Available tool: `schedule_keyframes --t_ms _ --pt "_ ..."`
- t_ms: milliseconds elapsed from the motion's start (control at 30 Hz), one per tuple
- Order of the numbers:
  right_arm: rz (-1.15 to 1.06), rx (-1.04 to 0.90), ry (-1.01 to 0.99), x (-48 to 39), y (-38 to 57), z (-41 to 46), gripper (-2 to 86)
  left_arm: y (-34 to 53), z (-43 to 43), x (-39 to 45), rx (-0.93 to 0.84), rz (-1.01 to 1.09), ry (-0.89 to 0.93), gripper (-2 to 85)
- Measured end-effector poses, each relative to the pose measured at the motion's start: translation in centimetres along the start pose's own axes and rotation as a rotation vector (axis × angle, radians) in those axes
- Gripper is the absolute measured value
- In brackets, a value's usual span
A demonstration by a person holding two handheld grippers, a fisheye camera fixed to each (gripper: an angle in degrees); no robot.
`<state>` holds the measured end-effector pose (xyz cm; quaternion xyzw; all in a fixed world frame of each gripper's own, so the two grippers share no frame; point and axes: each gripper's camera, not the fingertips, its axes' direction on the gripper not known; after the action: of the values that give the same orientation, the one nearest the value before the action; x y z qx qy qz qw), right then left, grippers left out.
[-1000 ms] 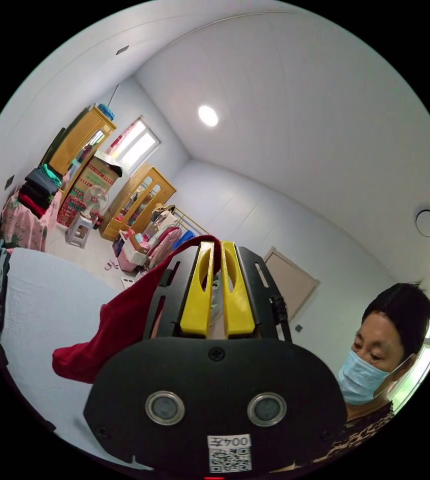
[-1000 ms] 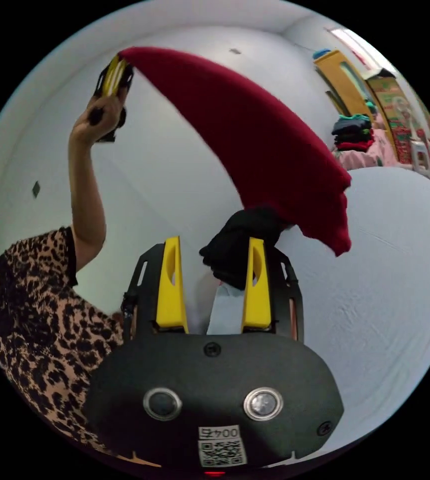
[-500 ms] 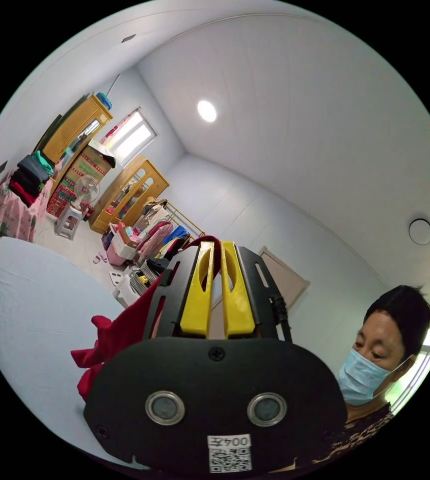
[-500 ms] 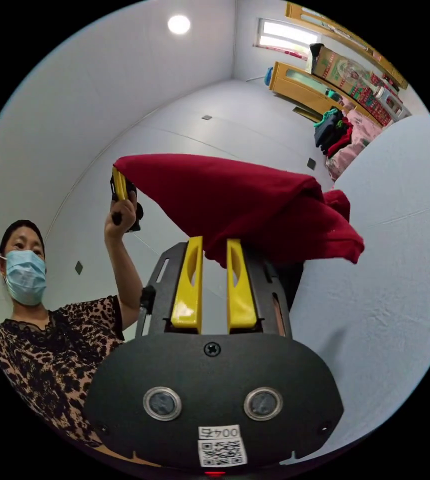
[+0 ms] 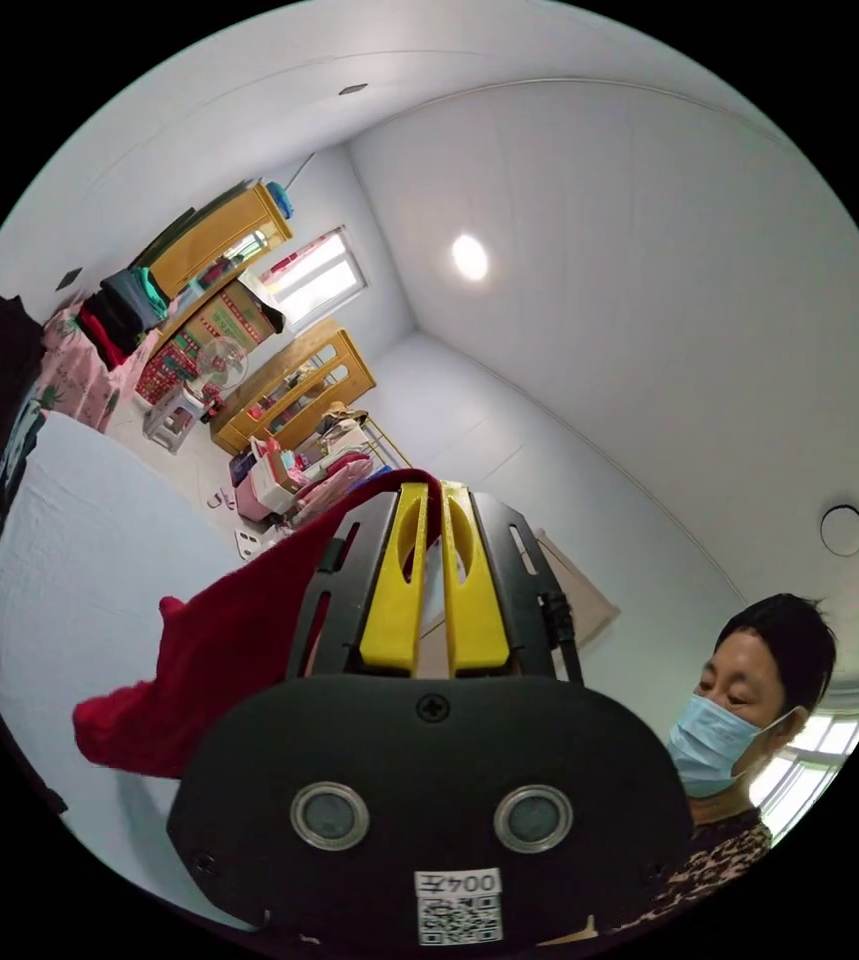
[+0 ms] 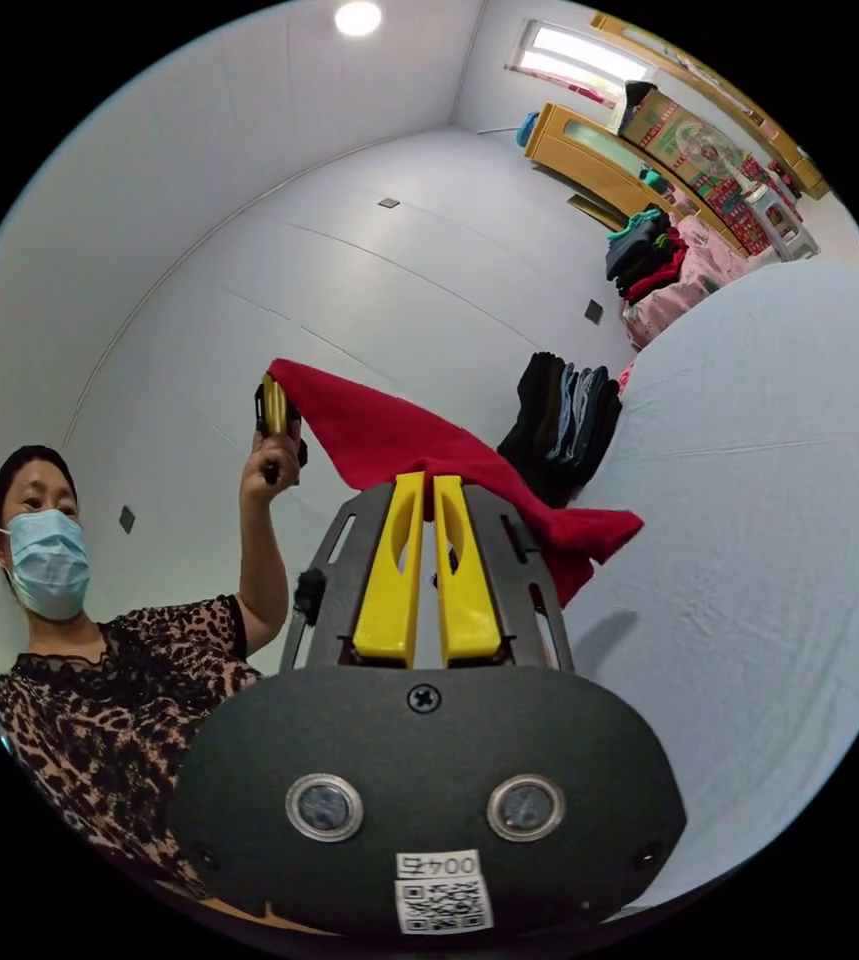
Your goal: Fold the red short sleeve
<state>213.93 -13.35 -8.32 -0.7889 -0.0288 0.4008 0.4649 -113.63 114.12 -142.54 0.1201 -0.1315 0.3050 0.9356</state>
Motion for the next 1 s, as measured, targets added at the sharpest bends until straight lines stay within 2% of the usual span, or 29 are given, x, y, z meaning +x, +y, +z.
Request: schedule_keyframes --t_ms 233,333,467,600,667,833,933,1000 --pt "0.016 0.03 -0.084 -3.5 2.5 -6.8 0.2 1.6 -7.6 0.8 -0.094 0.012 -0.043 2.3" --pt "0.009 0.036 -0.061 -6.8 4.2 -11.5 0.0 4.3 -13.0 -0.5 -0.131 -0.073 -0.053 2.3" --pt "0.003 0.05 -0.036 -12.2 6.0 -16.1 -0.2 10.8 -18.3 -3.5 -0.118 -0.301 0.056 2.3" --pt "-0.019 -0.02 0.098 -15.9 5.0 -15.8 -0.2 17.2 -17.3 -7.8 -0.007 -0.565 0.201 2.3" --pt "0.001 -0.05 0.153 -14.9 3.7 -14.9 -0.2 17.8 -16.0 -10.0 0.01 -0.642 0.193 2.3" --pt "0.121 -0.139 0.263 -7.4 -2.1 -12.3 -0.3 11.8 -10.3 -16.9 -0.061 -0.684 0.181 2.5" --pt "0.134 -0.159 0.272 -4.9 -9.0 -10.8 -0.3 3.5 -5.1 -19.0 -0.115 -0.645 0.206 2.4" --pt "0.069 -0.14 0.255 -6.2 -16.0 -9.7 -0.3 -6.1 -1.1 -17.8 -0.171 -0.536 0.196 2.4"
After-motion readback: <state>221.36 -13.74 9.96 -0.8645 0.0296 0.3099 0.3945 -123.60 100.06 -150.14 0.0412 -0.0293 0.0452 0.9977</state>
